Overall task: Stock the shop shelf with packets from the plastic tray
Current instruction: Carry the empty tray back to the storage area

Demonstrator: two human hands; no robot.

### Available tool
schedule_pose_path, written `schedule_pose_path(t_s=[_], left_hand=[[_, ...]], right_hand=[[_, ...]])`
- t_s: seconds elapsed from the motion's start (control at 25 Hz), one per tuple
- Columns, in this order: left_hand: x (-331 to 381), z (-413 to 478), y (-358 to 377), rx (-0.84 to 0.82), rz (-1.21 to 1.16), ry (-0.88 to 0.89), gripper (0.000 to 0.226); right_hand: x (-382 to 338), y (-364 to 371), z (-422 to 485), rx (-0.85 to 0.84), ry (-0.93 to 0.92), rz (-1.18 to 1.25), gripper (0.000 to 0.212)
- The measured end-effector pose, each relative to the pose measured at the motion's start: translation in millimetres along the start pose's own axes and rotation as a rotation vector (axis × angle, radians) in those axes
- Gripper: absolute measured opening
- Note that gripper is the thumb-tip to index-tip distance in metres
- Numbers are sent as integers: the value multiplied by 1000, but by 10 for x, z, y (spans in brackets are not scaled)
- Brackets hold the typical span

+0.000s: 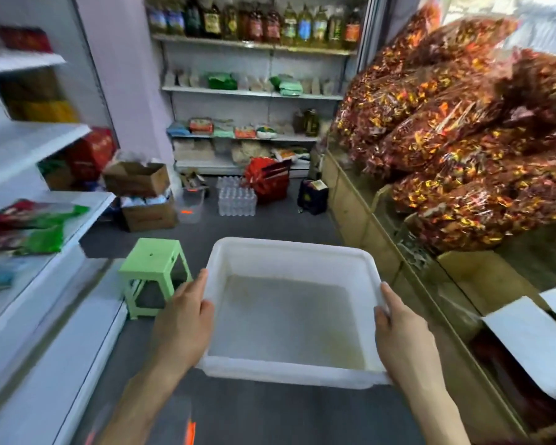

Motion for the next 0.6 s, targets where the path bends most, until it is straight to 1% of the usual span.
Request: schedule_pose_path(t_s=[0.12,0.24,0.44,0.6], left_hand=[[-397,772,-16,48,17,-50,58],[-741,1642,-65,58,50,-83,56],[-1195,3059,-80,64,36,-98,56],[-1422,4071,115,54,9,-106,57]], right_hand=[[-647,518,667,1,-93,-10,54],[-1325,962,1335,-16,-142,-27,54],[-2231,1575,2364,4,-153,-14,54],[-2687,2094,3201,34,-155,-17,51]])
Point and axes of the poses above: each hand's wrist, its own z-axis towards the middle knuckle, its own y-axis out of the palm, x = y × z, the point moved 3 cm from there along z, towards the middle knuckle, and after that the axes turned 5 degrees about y, right-handed, at the moved point
